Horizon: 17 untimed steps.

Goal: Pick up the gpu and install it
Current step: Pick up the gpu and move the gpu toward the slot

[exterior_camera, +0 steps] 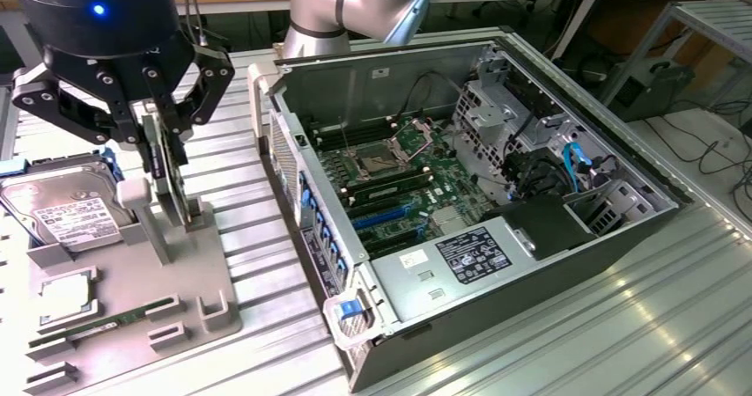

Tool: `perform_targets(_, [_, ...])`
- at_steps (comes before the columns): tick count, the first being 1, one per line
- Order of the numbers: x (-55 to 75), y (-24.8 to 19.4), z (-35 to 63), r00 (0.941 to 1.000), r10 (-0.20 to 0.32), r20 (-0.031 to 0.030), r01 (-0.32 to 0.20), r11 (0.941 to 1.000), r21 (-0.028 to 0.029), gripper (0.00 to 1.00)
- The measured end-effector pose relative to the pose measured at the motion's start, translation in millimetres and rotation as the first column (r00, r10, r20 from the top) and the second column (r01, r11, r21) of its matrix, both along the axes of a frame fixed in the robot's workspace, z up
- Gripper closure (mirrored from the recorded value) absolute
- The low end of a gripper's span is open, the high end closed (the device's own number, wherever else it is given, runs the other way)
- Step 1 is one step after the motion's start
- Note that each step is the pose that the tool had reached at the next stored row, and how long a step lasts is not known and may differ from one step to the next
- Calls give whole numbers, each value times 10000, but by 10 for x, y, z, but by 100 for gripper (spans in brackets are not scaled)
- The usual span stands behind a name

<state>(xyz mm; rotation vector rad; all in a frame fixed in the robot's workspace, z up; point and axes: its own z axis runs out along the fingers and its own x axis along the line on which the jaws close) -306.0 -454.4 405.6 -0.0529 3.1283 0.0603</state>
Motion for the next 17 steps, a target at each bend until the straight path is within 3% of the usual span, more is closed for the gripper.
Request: perform_targets(17, [0,0,84,10000,0,3,0,10000,-5,73])
